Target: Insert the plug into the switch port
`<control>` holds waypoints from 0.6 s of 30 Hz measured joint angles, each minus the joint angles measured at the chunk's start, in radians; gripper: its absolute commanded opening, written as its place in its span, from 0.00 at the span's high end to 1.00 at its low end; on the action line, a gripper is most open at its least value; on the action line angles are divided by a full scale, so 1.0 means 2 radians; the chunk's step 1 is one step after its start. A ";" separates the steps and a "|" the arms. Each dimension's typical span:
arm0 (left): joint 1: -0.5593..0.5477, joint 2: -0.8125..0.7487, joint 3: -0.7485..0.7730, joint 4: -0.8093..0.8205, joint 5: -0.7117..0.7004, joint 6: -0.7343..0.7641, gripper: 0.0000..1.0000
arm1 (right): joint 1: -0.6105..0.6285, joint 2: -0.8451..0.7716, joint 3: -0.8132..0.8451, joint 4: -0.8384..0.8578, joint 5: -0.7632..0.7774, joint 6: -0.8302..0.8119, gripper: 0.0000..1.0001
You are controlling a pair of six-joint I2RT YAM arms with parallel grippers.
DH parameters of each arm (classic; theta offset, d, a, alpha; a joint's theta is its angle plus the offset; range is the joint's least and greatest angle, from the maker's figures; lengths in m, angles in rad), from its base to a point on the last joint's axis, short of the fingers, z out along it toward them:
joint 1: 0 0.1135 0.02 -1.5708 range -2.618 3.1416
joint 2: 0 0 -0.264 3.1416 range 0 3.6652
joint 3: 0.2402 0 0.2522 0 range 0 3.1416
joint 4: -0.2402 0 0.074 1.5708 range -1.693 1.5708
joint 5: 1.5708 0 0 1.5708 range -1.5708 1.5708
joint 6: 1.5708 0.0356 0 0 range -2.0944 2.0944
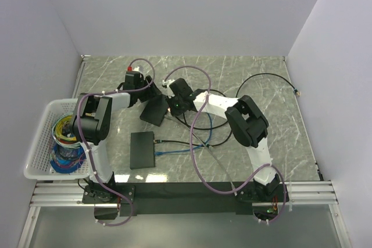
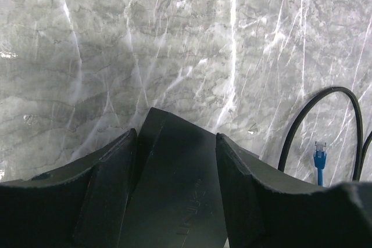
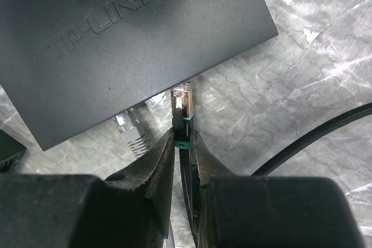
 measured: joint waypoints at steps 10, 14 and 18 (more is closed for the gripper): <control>-0.002 0.000 0.002 -0.007 -0.006 0.003 0.39 | 0.006 -0.008 -0.013 -0.005 0.011 -0.003 1.00; -0.002 0.000 0.002 -0.007 -0.007 0.004 0.39 | 0.007 -0.012 -0.019 -0.007 0.010 -0.003 1.00; -0.002 0.000 0.002 -0.007 -0.007 0.004 0.39 | 0.007 -0.012 -0.019 -0.008 0.009 -0.003 1.00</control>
